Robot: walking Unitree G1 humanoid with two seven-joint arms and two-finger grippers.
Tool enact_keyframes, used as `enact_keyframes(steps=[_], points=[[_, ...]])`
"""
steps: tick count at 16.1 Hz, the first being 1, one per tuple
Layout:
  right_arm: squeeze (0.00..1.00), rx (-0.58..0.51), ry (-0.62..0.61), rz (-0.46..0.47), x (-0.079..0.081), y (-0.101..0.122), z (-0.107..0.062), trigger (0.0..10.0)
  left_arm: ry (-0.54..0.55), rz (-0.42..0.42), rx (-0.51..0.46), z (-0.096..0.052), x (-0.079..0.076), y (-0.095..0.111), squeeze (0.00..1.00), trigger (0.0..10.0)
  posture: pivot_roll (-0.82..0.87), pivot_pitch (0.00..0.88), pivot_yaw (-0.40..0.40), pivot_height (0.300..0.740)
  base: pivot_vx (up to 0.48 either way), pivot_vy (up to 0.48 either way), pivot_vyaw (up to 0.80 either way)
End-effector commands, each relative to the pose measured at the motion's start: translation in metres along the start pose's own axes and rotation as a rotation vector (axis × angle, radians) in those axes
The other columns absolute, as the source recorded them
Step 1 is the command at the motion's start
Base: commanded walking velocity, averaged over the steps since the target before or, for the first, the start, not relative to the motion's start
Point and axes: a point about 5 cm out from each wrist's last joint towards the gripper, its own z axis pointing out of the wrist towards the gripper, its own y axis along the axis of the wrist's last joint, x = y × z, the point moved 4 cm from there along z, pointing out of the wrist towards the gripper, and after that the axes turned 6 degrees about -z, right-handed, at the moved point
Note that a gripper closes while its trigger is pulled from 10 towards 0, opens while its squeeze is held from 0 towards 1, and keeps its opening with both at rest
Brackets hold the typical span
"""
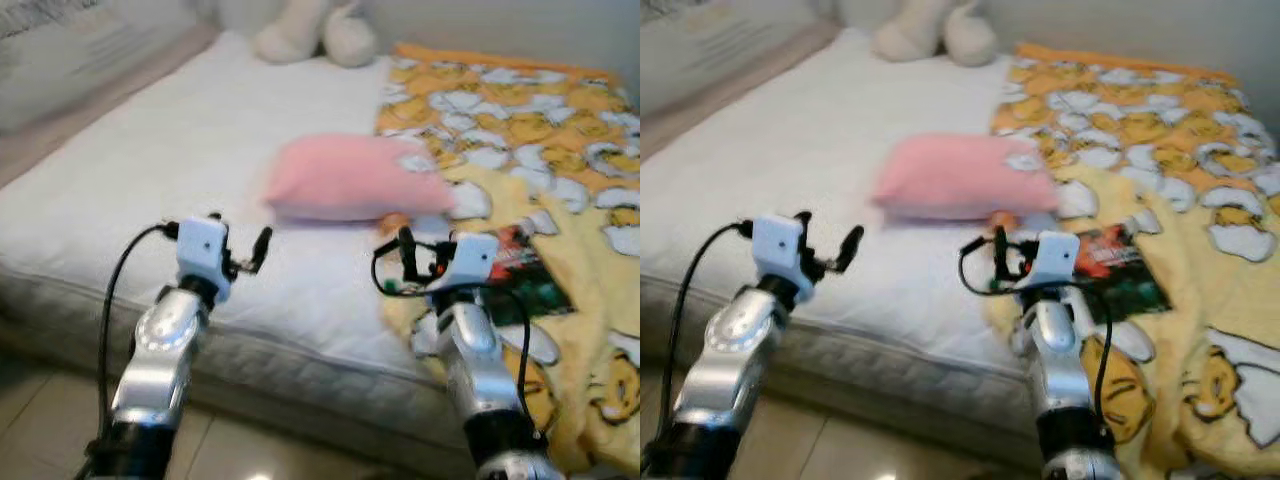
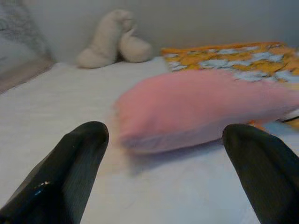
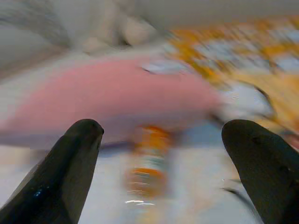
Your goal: Clean up the room
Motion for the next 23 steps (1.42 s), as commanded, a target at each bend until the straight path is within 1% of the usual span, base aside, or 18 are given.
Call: enact_keyframes(steps=[1,2,3,4,5,6,7,8,10,11,13,15,16,19,20,21,23], points=[[0.00,0.009,-0.024,0.048,0.001,0.008,0.012,10.0,0.023,0.029,-0.003,0.000,0.008,0.004,0.00,10.0,0.04,0.000,0.014,0.740,0.000,0.000,0.00],[0.00,0.018,-0.044,0.052,0.000,0.014,0.023,10.0,0.032,0.022,-0.002,-0.001,0.011,0.006,0.00,10.0,0.06,0.000,0.014,0.740,0.000,0.000,0.00],[0.00,0.017,-0.050,0.051,0.000,0.018,0.029,10.0,0.029,0.027,-0.003,-0.003,0.012,0.007,0.00,10.0,0.07,0.000,0.017,0.740,0.000,0.000,0.00],[0.00,0.023,-0.059,0.055,0.001,0.029,0.041,10.0,0.024,0.047,-0.001,-0.008,0.015,0.009,0.00,10.0,0.09,0.003,0.020,0.740,0.000,0.000,0.00],[0.00,0.030,-0.070,0.063,0.000,0.032,0.045,10.0,0.027,0.045,-0.001,-0.012,0.017,0.011,0.00,10.0,0.11,0.025,0.022,0.740,0.000,0.000,0.00],[0.00,0.046,-0.071,0.071,0.000,0.032,0.048,10.0,0.030,0.048,0.004,-0.014,0.019,0.012,0.00,10.0,0.13,0.046,0.024,0.740,0.000,0.000,0.00],[0.00,0.100,-0.063,0.083,0.004,0.028,0.054,10.0,0.027,0.070,0.015,-0.021,0.022,0.014,0.00,10.0,0.17,0.073,0.030,0.740,0.000,0.000,0.00],[0.00,0.131,-0.073,0.089,0.005,0.026,0.056,10.0,0.019,0.084,0.026,-0.028,0.024,0.016,0.00,10.0,0.19,0.083,0.037,0.740,0.000,0.000,0.00],[0.00,0.170,-0.110,0.039,0.003,0.022,0.057,10.0,0.015,0.085,0.035,-0.035,0.025,0.017,0.00,10.0,0.21,0.083,0.035,0.740,0.000,0.000,0.00],[0.00,0.199,-0.137,-0.008,0.001,0.017,0.056,10.0,0.011,0.079,0.038,-0.037,0.024,0.017,0.00,10.0,0.22,0.080,0.029,0.740,0.000,0.000,0.00],[0.00,0.260,-0.138,-0.048,0.002,0.004,0.052,10.0,-0.001,0.067,0.042,-0.038,0.019,0.017,0.00,10.0,0.22,0.072,0.024,0.740,0.000,0.000,0.00],[0.00,0.306,-0.169,-0.058,-0.005,-0.005,0.049,10.0,-0.027,0.063,0.057,-0.040,0.010,0.014,0.00,10.0,0.21,0.066,0.014,0.740,0.000,0.000,0.00],[0.00,0.315,-0.190,-0.075,-0.010,-0.006,0.049,10.0,-0.033,0.064,0.060,-0.041,0.007,0.013,0.00,10.0,0.21,0.065,0.012,0.740,0.000,0.000,0.00],[0.00,0.324,-0.234,-0.125,-0.023,-0.007,0.047,10.0,-0.070,0.051,0.050,-0.038,-0.002,0.013,0.00,10.0,0.19,0.064,0.005,0.740,0.000,0.000,0.00],[0.00,0.311,-0.245,-0.136,-0.026,-0.004,0.047,10.0,-0.085,0.049,0.044,-0.035,-0.007,0.013,0.00,10.0,0.18,0.058,0.000,0.740,0.000,0.000,0.00],[0.00,0.293,-0.250,-0.134,-0.027,-0.002,0.048,10.0,-0.094,0.044,0.040,-0.031,-0.011,0.013,0.00,10.0,0.16,0.055,-0.003,0.740,0.000,0.000,0.00],[0.00,0.250,-0.232,-0.155,-0.026,0.006,0.051,10.0,-0.112,0.037,0.038,-0.025,-0.017,0.011,0.00,10.0,0.14,0.045,-0.002,0.740,0.000,0.000,-0.79]])
